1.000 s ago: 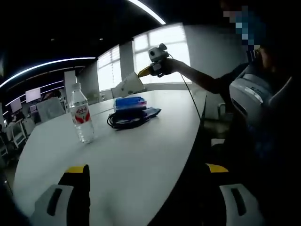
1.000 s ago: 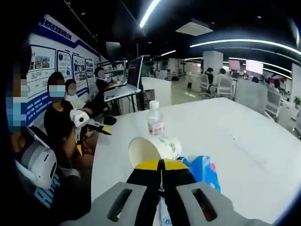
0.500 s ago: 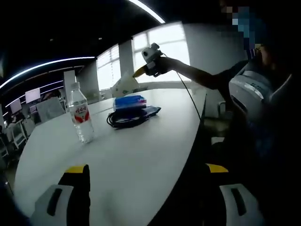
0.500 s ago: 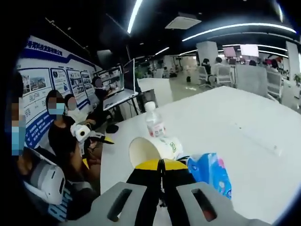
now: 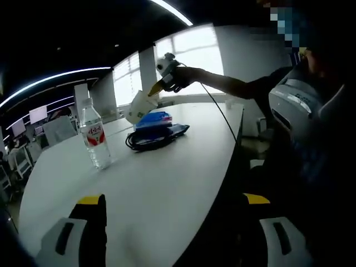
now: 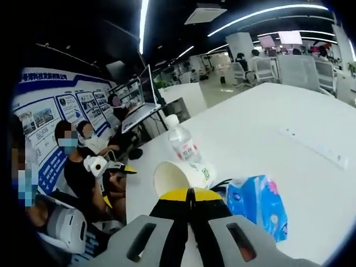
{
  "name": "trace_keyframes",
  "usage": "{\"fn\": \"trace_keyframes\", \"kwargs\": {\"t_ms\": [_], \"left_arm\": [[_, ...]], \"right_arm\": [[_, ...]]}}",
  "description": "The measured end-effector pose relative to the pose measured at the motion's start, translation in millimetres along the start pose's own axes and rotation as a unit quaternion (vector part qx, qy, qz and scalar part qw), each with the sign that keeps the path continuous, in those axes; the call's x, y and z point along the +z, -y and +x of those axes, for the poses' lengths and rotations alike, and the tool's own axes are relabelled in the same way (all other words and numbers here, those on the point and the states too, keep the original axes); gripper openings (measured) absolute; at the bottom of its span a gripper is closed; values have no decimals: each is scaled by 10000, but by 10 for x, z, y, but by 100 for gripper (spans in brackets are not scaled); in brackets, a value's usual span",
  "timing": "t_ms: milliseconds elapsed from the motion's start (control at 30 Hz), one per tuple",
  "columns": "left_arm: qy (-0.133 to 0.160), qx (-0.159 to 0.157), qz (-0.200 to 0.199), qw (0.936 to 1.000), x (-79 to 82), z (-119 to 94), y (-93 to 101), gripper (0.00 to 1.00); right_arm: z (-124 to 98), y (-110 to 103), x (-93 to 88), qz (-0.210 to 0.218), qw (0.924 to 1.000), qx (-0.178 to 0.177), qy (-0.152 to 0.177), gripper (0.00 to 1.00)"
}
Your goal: Arrange the tabletop items into an orderly group along one side of the table until the central work area is clear of visible clutter.
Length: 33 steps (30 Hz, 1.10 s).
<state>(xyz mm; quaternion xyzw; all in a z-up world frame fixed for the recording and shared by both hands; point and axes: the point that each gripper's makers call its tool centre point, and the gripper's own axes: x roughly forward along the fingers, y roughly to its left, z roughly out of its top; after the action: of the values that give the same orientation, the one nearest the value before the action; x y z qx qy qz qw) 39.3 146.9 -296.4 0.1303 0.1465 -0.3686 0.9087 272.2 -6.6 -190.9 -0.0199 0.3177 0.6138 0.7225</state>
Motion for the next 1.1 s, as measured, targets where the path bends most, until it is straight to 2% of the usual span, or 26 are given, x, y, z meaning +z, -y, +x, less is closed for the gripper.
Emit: {"fn": "trace_keyframes", "kwargs": {"t_ms": [133,533,1100], "left_arm": [[8,2,21,10000,11,0,12,100],[-24,14,29,10000,-4,48,88,99],[-5,-1,37,10000,-58,-21,82,99]], "right_arm": [[46,16,-8,328,9994,125,-74,0],[162,11,0,795,9960,339,-244,0],[305,-37,-114,952,9914,459,-775,0]]}}
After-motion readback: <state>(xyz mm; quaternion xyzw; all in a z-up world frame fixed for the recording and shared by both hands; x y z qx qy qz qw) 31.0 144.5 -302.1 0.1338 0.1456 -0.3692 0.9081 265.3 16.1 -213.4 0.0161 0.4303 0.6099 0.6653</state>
